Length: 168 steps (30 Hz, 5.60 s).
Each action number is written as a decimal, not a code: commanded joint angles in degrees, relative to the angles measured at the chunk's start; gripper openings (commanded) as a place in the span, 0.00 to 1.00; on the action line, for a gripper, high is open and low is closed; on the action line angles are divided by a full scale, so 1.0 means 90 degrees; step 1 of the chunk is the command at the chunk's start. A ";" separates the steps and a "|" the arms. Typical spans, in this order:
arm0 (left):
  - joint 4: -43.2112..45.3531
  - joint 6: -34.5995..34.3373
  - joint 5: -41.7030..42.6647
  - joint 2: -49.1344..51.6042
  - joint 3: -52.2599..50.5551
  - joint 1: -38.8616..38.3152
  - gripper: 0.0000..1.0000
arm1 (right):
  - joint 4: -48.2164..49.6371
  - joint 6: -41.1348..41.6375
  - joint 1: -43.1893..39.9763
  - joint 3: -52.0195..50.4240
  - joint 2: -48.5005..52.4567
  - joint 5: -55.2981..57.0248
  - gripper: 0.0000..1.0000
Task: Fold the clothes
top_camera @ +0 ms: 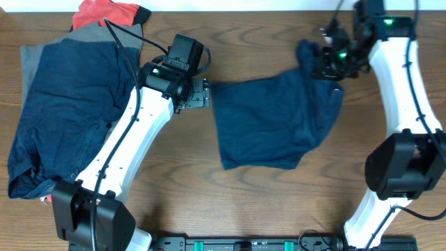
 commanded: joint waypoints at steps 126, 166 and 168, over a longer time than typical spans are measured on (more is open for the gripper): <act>0.0044 0.0034 -0.0102 -0.0061 -0.0002 -0.0002 0.85 | 0.0845 0.1921 0.0595 -0.1212 0.2018 0.2931 0.83; 0.0449 0.0029 -0.0100 -0.0061 -0.0002 -0.0002 0.85 | 0.4949 0.1401 -0.2256 -0.1263 0.2922 0.3332 0.80; 0.0452 0.0029 -0.0102 -0.0061 -0.0002 -0.0002 0.85 | 0.5173 0.1214 -0.2259 -0.1263 0.2958 0.3184 0.81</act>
